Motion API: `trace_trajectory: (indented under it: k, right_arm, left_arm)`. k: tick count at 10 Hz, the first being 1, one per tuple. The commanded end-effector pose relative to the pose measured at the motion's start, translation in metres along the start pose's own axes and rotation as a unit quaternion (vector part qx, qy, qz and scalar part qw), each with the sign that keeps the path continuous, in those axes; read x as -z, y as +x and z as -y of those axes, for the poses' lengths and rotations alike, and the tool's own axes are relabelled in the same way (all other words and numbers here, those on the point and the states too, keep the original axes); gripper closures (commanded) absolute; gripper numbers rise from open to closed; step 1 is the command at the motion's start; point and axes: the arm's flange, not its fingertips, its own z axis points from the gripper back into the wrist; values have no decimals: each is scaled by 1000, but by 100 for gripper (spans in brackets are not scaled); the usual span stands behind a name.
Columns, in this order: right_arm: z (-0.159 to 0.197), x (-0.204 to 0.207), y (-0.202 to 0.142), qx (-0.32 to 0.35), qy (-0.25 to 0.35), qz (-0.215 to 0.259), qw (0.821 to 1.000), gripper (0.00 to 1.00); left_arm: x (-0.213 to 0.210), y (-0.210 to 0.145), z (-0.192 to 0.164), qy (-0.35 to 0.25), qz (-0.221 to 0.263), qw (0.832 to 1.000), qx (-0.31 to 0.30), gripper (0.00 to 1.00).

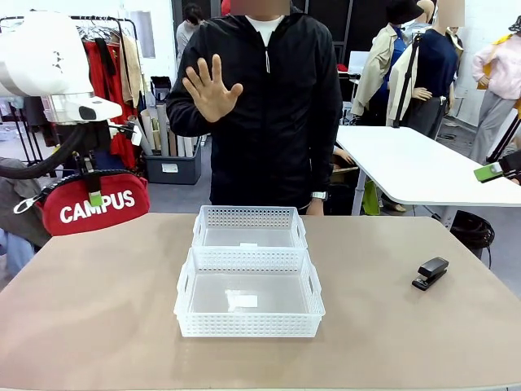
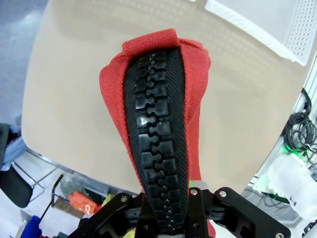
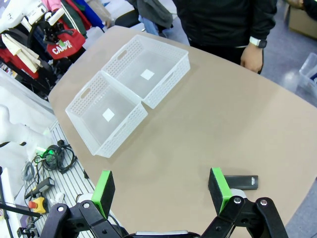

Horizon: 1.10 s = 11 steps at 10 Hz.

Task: Distribute items into two baskets.
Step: Place the picked Pencil pouch into the Organizing basket as instructed by the person.

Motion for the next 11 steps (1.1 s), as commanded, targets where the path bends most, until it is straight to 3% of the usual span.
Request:
trace_trajectory:
  k: [1,11]
  right_arm:
    - [-1,0,2,-3,0,3,1000,0]
    - [-1,0,2,-3,0,3,1000,0]
  left_arm:
    - [-3,-3,0,5,-3,1000,1,100]
    - [-3,-3,0,5,-3,1000,1,100]
